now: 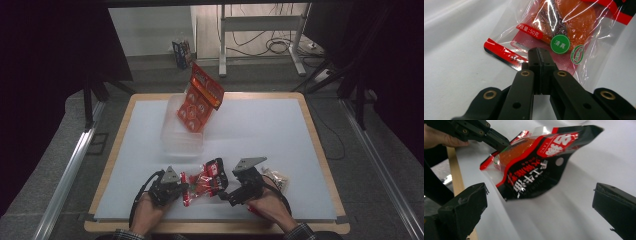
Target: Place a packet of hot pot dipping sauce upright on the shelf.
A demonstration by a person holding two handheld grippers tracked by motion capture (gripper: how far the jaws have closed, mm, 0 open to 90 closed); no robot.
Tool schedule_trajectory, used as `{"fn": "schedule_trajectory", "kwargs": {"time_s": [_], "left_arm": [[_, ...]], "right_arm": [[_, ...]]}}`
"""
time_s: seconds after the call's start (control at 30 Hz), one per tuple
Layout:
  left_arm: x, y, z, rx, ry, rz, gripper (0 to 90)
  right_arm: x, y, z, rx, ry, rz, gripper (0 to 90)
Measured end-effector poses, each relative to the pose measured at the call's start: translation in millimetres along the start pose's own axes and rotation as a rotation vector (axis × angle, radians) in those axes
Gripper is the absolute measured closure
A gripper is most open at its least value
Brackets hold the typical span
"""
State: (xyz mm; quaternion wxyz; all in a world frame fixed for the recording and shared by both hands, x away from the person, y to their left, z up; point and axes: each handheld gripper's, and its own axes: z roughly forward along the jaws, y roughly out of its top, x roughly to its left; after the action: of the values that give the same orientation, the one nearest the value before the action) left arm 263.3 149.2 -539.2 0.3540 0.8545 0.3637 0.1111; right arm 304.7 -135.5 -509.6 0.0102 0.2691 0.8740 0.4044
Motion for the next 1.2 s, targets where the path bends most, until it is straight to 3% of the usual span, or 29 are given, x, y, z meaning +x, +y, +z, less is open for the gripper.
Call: {"fn": "schedule_trajectory", "kwargs": {"time_s": [0.23,0.37,0.63,0.97,1.2], "left_arm": [[0.2,0.1,-0.3,0.005,0.0,0.005,90.0],[-0.1,0.3,-0.5,0.007,0.002,0.009,90.0],[-1.0,0.3,-0.4,0.005,0.009,0.012,90.0],[-0.6,-0.7,-0.9,0.003,0.005,0.004,90.0],[1.2,-1.8,-1.5,-0.006,-0.004,-0.012,88.9]], "right_arm": [[2.4,7.0,12.1,0.025,0.026,0.016,2.7],[5.8,11.0,19.6,0.044,0.015,0.009,8.9],[14.1,23.5,34.5,0.053,0.036,-0.007,20.6],[13.4,34.4,52.3,0.053,0.107,0.065,41.1],[9.3,36.2,53.2,0.046,0.152,0.128,54.1]]}}
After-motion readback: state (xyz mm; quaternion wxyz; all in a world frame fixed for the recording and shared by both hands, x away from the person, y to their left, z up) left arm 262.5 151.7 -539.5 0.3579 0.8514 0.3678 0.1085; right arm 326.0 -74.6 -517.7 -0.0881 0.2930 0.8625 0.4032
